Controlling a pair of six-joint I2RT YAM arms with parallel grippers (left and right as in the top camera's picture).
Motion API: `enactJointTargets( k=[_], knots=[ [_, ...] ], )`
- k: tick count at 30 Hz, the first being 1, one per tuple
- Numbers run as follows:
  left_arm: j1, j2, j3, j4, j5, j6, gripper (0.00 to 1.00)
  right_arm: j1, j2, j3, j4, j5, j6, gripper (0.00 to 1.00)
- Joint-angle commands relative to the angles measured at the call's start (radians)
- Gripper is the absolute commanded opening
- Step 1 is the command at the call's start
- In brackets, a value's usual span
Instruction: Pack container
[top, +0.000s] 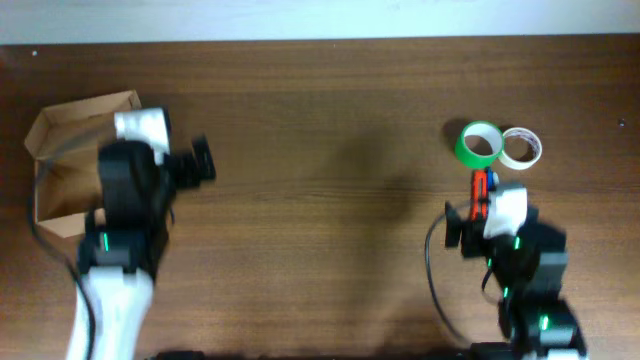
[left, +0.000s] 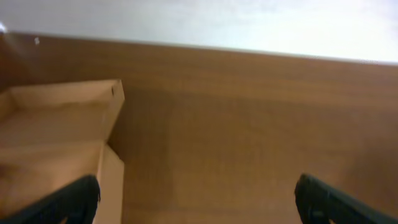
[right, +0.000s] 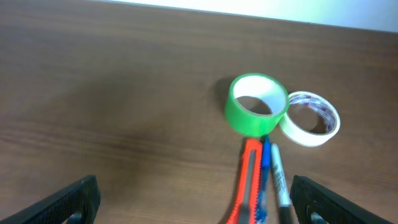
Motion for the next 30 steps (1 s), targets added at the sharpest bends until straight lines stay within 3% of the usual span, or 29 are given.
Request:
enactJointTargets(
  k=[1, 7, 11, 14, 18, 22, 28, 29, 30],
  knots=[
    [0.038, 0.253, 0.285, -0.107, 0.010, 0.038, 1.00, -0.093, 0.285, 0.259, -0.021, -0.058, -0.056, 0.99],
    [0.117, 0.446, 0.553, -0.203, 0.010, 0.060, 1.00, -0.321, 0.699, 0.753, -0.215, -0.294, -0.056, 0.99],
    [0.188, 0.468, 0.590, -0.203, 0.010, 0.089, 1.00, -0.443, 0.911, 1.130, -0.443, -0.325, -0.056, 0.99],
    [0.241, 0.468, 0.590, -0.222, 0.010, 0.089, 1.00, -0.502, 0.995, 1.315, -0.526, -0.313, -0.048, 0.99],
    [0.305, 0.468, 0.590, -0.243, -0.008, 0.089, 1.00, -0.598, 1.035, 1.426, -0.511, -0.265, 0.003, 0.99],
    [0.334, 0.468, 0.589, -0.282, 0.032, 0.090, 1.00, -0.694, 1.043, 1.432, -0.483, -0.258, 0.083, 0.99],
    [0.332, 0.473, 0.587, -0.314, 0.097, 0.089, 1.00, -0.758, 1.103, 1.432, -0.551, -0.257, 0.088, 0.99],
    [0.332, 0.475, 0.587, -0.319, 0.107, 0.089, 0.98, -0.758, 1.116, 1.432, -0.568, -0.256, 0.088, 0.99],
    [0.332, 0.480, 0.587, -0.331, 0.108, 0.090, 0.82, -0.757, 1.135, 1.432, -0.593, -0.240, 0.088, 0.99]
  ],
)
